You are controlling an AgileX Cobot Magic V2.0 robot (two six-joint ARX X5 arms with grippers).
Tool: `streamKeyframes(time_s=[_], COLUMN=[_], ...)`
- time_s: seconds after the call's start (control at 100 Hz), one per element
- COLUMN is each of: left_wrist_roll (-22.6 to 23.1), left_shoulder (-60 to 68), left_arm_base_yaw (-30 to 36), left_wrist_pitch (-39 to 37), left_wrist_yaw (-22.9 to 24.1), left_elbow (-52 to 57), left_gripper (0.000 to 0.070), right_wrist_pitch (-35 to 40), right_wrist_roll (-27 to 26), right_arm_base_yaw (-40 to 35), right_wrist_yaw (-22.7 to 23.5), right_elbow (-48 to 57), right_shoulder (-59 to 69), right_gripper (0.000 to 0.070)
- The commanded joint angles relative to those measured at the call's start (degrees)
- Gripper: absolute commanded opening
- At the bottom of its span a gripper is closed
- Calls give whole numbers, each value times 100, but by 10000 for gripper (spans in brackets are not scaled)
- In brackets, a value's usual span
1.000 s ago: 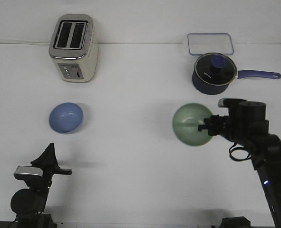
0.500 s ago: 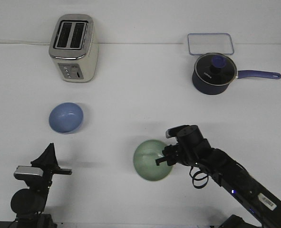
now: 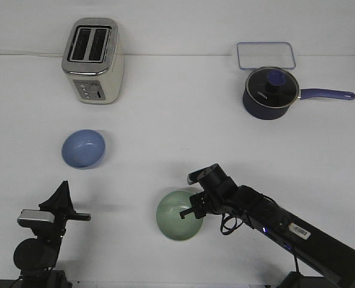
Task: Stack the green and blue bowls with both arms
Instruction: 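Lower the green bowl onto the table and open the right gripper, then reach the left gripper to the light blue bowl and grasp its rim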
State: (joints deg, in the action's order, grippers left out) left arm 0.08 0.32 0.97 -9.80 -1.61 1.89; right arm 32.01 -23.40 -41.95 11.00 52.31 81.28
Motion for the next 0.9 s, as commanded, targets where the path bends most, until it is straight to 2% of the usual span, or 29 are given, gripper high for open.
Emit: streamKeyframes(time_s=[0.0,0.09,0.15,0.21,0.36,0.5,0.67,0.89], left_wrist_roll=[-31,-33,-33,-31,-33,-63,-699,-1537], left_shoulder=[-7,-7,-7,-7,-7,-7,-7,-7], left_arm_base_yaw=[-4,-4,-4,-4,-4,-4,-4,-4], left_wrist_pitch=[-57,-57,-57,-57,-57,-59,-55,-59], left_wrist_yaw=[9,9,9,9,9,9,9,76], left_elbow=[-109,-109,-109,-109,-109,-109,-109,-66], left_gripper=[14,14,14,14,14,14,13,11], right_wrist_pitch=[-74,-74,-98,-138,-328,-393,-459,-946], right_wrist_roll=[11,77,98,138,304,699,1191,1344], right_arm_base_yaw=[-50,-46,-44,9,188,531,1001,1156], right_wrist_yaw=[35,35,35,37,0,-280,-879,-1685], right_elbow=[46,48,55,61,61,61,42,-695], right_shoulder=[98,96,61,-83,-737,-1604,-2691,-4308], right_gripper=[183,236,302,339,340,340,338,337])
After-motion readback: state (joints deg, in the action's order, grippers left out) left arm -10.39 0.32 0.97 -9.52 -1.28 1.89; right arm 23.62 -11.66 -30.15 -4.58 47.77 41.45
